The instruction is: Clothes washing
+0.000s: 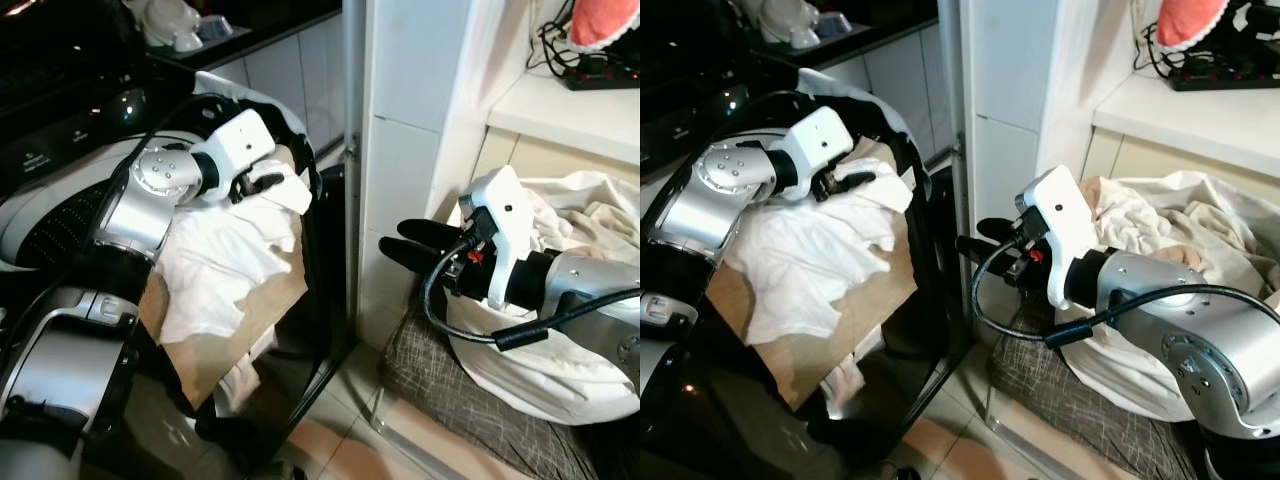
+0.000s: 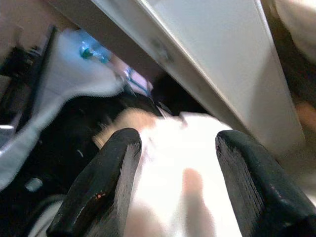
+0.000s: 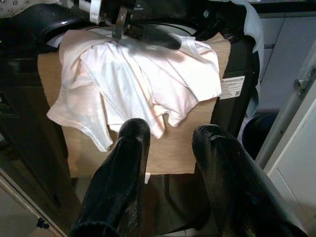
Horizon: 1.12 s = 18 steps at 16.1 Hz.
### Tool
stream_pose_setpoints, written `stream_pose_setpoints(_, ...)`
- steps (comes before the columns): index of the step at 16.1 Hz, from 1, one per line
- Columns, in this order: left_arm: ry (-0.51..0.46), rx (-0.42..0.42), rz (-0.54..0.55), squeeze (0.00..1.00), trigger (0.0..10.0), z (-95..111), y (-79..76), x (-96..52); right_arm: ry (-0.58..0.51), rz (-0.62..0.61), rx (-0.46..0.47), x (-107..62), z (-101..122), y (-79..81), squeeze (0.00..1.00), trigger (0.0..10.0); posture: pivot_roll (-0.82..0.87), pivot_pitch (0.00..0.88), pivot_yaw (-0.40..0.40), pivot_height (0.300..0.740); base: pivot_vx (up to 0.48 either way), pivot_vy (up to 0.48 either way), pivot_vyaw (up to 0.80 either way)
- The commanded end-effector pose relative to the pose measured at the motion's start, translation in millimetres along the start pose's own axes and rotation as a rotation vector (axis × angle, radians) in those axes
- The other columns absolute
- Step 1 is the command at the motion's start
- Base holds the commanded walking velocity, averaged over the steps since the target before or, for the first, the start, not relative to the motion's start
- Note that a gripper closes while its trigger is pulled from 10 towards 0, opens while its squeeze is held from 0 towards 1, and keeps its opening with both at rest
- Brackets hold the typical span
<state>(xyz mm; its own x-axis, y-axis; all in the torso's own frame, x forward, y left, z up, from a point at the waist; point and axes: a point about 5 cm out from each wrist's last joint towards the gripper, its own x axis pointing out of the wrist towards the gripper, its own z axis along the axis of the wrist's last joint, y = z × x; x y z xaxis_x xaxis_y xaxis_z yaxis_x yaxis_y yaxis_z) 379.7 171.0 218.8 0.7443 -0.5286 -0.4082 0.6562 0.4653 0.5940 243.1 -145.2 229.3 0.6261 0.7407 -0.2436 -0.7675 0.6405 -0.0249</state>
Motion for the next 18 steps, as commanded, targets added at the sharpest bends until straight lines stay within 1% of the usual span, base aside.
stream_pose_setpoints(1, 0.07, 0.002, -0.031, 0.0, 10.0, -9, -2.8, -2.4, -0.012, 0.024, -0.027, -1.0, 3, 3.5, 0.0, 10.0, -0.08, 0.0, 0.105, 0.74, 0.0, 0.0, 0.0)
stream_pose_setpoints(2, 0.115, -0.006, -0.028, 0.0, 10.0, -14, -3.6, -4.3, -0.01, 0.03, -0.031, -1.1, 3, 3.9, 0.0, 10.0, -0.08, 0.0, 0.105, 0.74, 0.0, 0.0, 0.0)
stream_pose_setpoints(3, 0.134, -0.008, -0.021, 0.0, 10.0, -17, -3.6, -5.0, -0.009, 0.031, -0.031, -1.2, 3, 4.0, 0.0, 10.0, -0.08, 0.0, 0.105, 0.74, 0.0, 0.0, 0.0)
stream_pose_setpoints(4, 0.171, -0.026, 0.01, 0.0, 10.0, -21, -1.6, -6.8, -0.01, 0.034, -0.032, -1.4, 3, 4.2, 0.0, 10.0, -0.08, 0.0, 0.103, 0.74, 0.0, 0.0, 0.0)
stream_pose_setpoints(5, 0.187, -0.066, 0.036, 0.0, 10.0, -23, 0.3, -8.7, -0.011, 0.036, -0.032, -1.6, 3, 4.3, 0.0, 10.0, -0.08, 0.0, 0.103, 0.74, 0.0, 0.0, 0.0)
stream_pose_setpoints(6, 0.196, -0.075, 0.041, 0.0, 6.9, -23, 0.7, -9.3, -0.011, 0.037, -0.033, -1.6, 3, 4.3, 0.0, 10.0, -0.08, 0.0, 0.104, 0.74, 0.0, 0.0, 0.0)
stream_pose_setpoints(7, 0.223, -0.076, 0.055, 0.0, 2.2, -26, 1.4, -10.4, -0.009, 0.038, -0.037, -1.5, 4, 4.1, 0.0, 10.0, -0.08, 0.0, 0.103, 0.74, 0.0, 0.0, 0.0)
stream_pose_setpoints(8, 0.236, -0.082, 0.056, 0.0, 0.0, -29, 0.9, -10.6, -0.009, 0.041, -0.039, -1.5, 4, 4.2, 0.0, 10.0, -0.08, 0.0, 0.103, 0.74, 0.0, 0.0, 0.0)
stream_pose_setpoints(18, 0.298, -0.106, 0.058, 0.0, 0.0, -40, -5.0, -9.2, -0.012, 0.043, -0.054, 0.0, 6, 3.1, 0.0, 10.0, -0.08, 0.0, 0.107, 0.74, 0.0, 0.0, 0.0)
